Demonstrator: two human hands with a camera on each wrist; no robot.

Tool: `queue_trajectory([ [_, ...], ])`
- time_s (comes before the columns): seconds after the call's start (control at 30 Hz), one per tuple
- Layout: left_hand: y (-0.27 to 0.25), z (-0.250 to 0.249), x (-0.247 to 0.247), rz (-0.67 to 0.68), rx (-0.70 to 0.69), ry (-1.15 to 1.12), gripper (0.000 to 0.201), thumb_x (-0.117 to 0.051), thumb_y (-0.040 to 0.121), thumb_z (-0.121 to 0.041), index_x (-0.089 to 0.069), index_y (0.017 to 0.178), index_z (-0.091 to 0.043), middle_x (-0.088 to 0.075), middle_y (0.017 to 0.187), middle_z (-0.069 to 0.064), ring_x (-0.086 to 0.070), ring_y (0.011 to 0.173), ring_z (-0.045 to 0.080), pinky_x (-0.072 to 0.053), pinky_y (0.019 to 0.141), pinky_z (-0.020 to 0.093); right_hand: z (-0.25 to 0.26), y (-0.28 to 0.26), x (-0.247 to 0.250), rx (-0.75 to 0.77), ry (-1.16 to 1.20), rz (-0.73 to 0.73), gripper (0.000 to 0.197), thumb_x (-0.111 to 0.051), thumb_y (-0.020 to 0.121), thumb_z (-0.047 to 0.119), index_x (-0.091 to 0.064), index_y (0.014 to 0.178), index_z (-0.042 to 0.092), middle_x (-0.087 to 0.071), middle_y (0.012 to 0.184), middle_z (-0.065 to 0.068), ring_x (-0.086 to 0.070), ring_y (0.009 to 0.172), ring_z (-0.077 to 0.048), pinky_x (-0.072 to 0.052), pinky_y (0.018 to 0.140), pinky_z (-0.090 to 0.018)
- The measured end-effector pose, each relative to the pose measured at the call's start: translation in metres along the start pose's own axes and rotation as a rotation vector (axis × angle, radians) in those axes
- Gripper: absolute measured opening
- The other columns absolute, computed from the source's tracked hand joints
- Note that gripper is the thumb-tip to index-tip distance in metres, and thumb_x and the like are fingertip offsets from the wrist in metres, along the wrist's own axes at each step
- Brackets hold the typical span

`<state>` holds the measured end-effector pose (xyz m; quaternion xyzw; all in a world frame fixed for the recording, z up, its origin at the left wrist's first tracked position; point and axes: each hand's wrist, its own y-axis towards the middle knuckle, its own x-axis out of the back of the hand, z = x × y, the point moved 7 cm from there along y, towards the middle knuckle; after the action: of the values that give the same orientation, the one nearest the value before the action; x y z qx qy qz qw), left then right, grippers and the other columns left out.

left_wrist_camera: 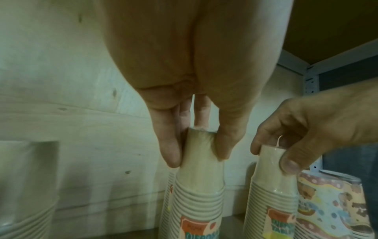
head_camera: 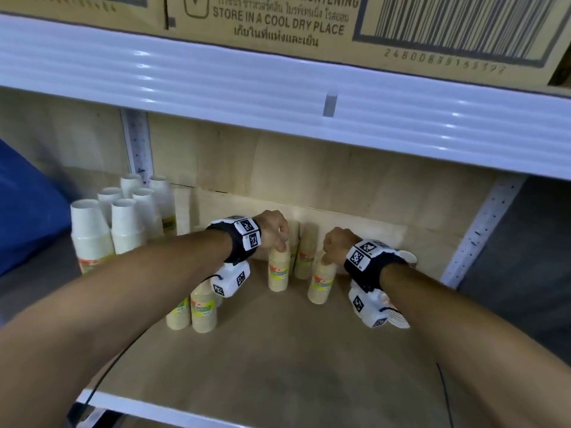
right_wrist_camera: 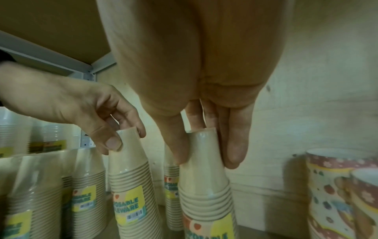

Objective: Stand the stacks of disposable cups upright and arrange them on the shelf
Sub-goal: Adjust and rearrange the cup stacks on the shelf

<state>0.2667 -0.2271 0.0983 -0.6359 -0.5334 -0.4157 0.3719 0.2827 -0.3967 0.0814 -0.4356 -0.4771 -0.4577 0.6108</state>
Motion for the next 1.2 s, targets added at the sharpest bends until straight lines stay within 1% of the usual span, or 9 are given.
queue_trajectory([
  [0.13,0.018,-0.004,-0.005,0.012,-0.008,-0.007,0.033,-0.079,0.078,-0.02,-0.069,0.109,-0.012,-0.063,0.114,0.005,-0.058,0.092,0.019,-0.047,0.073,0.026,-0.013,0.017,0.002,-0.022,0.057,-0.01,0.03,-0.076,0.078,0.014,-0.069,0.102,-0.003,-0.07,0.101,-0.014,-0.063,0.084,-0.022,-0.045,0.064,-0.027],
  [0.23,0.028,-0.007,-0.007,0.015,-0.023,-0.006,0.033,-0.078,0.079,-0.021,-0.069,0.109,-0.008,-0.064,0.115,0.008,-0.056,0.088,0.019,-0.045,0.07,0.024,-0.018,0.029,0.004,-0.022,0.066,-0.031,0.025,-0.074,0.08,0.013,-0.068,0.098,-0.002,-0.068,0.098,-0.013,-0.06,0.081,-0.022,-0.044,0.063,-0.026],
  [0.6,0.053,0.001,-0.02,0.055,-0.019,-0.031,0.038,-0.078,0.08,-0.023,-0.069,0.111,-0.004,-0.059,0.095,0.002,-0.055,0.081,0.017,-0.044,0.067,0.024,-0.027,0.061,0.003,0.002,0.078,-0.09,0.024,-0.064,0.084,0.014,-0.059,0.107,0.006,-0.061,0.11,-0.014,-0.062,0.096,-0.031,-0.046,0.069,-0.029],
  [0.73,0.058,0.005,-0.024,0.073,-0.02,-0.05,0.025,-0.077,0.079,-0.025,-0.068,0.095,-0.009,-0.056,0.09,0.0,-0.051,0.077,0.016,-0.041,0.059,0.022,-0.027,0.068,-0.002,0.002,0.087,-0.079,0.022,-0.061,0.086,0.014,-0.058,0.106,0.007,-0.062,0.111,-0.014,-0.062,0.097,-0.032,-0.047,0.07,-0.03],
  [0.83,0.062,0.005,-0.026,0.088,-0.029,-0.061,0.025,-0.078,0.077,-0.023,-0.055,0.086,-0.019,-0.05,0.086,0.001,-0.046,0.074,0.016,-0.037,0.057,0.023,-0.028,0.075,-0.006,0.003,0.093,-0.073,0.027,-0.057,0.088,0.014,-0.057,0.114,0.008,-0.059,0.117,-0.014,-0.061,0.102,-0.031,-0.046,0.073,-0.03],
  [0.93,0.063,0.003,-0.028,0.093,-0.05,-0.075,0.027,-0.078,0.077,-0.021,-0.053,0.087,-0.019,-0.049,0.087,0.001,-0.045,0.075,0.016,-0.037,0.056,0.024,-0.031,0.078,-0.009,0.008,0.139,-0.087,0.033,-0.054,0.089,0.012,-0.055,0.122,0.01,-0.058,0.123,-0.012,-0.059,0.108,-0.031,-0.051,0.086,-0.035],
  [1.07,0.063,0.003,-0.029,0.088,-0.06,-0.056,0.027,-0.078,0.079,-0.021,-0.053,0.089,-0.019,-0.049,0.09,0.001,-0.046,0.076,0.017,-0.037,0.055,0.023,-0.033,0.081,-0.008,-0.006,0.181,-0.115,0.035,-0.055,0.088,0.008,-0.056,0.123,0.009,-0.057,0.127,-0.013,-0.058,0.112,-0.03,-0.051,0.092,-0.038],
  [1.13,0.063,0.003,-0.029,0.084,-0.055,-0.043,0.029,-0.078,0.079,-0.021,-0.052,0.091,-0.018,-0.048,0.092,0.001,-0.046,0.078,0.018,-0.039,0.059,0.024,-0.033,0.081,-0.008,-0.004,0.208,-0.122,0.04,-0.057,0.087,0.007,-0.053,0.127,0.005,-0.055,0.13,-0.015,-0.057,0.116,-0.031,-0.049,0.096,-0.043],
  [1.2,0.063,0.003,-0.029,0.085,-0.045,-0.034,0.03,-0.079,0.079,-0.022,-0.062,0.101,-0.012,-0.053,0.096,0.0,-0.051,0.082,0.018,-0.044,0.066,0.025,-0.033,0.08,-0.006,0.0,0.218,-0.127,0.045,-0.06,0.085,0.01,-0.051,0.129,0.005,-0.054,0.132,-0.014,-0.057,0.117,-0.03,-0.049,0.097,-0.044],
])
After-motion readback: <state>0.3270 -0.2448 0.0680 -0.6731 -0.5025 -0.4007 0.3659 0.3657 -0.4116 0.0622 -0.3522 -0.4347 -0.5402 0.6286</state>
